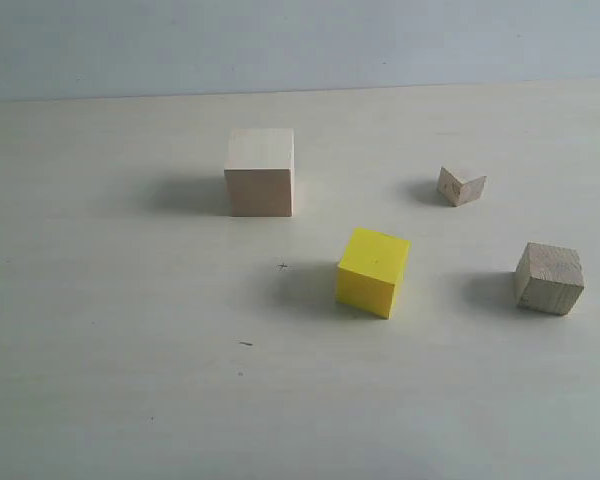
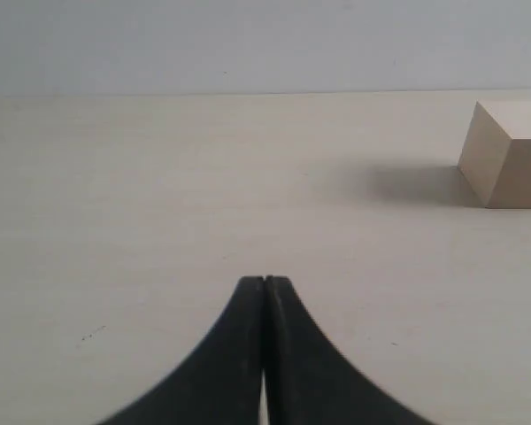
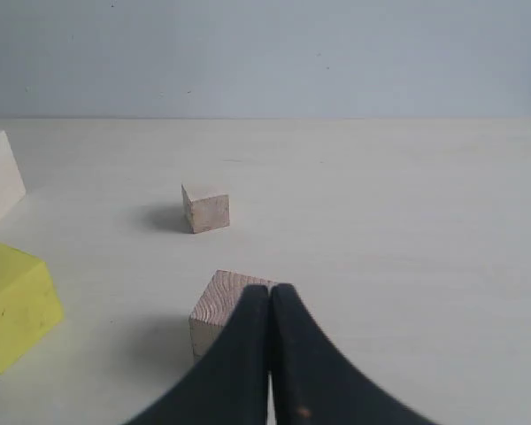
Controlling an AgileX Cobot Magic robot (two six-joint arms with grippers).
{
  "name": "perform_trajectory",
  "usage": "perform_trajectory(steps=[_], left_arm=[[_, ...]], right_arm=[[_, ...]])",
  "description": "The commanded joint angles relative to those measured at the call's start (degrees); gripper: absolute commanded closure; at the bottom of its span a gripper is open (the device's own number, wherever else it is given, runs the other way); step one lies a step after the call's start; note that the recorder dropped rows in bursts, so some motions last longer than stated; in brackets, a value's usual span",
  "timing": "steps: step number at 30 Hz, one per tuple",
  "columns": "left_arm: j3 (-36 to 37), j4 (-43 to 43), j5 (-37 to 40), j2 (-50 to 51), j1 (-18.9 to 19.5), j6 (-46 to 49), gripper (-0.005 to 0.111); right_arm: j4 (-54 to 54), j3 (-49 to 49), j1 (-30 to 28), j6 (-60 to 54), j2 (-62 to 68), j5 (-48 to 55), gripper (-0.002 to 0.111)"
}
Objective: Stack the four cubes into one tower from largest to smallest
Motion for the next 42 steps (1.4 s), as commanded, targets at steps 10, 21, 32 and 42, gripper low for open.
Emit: perform_trajectory(steps=[10, 21, 32, 42], left_arm=[[0.20, 0.20, -6.37, -0.37, 0.07, 0.35, 0.107], [0.20, 0.20, -25.21, -0.37, 0.07, 0.51, 0.107], [-0.58, 0.20, -30.34, -0.37, 0.07, -4.93, 0.107], [-20.59, 0.20, -20.48, 10.51, 0.07, -4.96, 0.107]], right_arm=[[-0.12, 0.26, -0.19, -0.09, -0.36, -0.18, 0.108], [-0.12, 0.26, -0.19, -0.09, -0.36, -0.18, 0.108], [-0.12, 0.26, -0.19, -0.09, -0.36, -0.18, 0.108], [-0.12, 0.26, -0.19, -0.09, -0.36, -0.18, 0.108]])
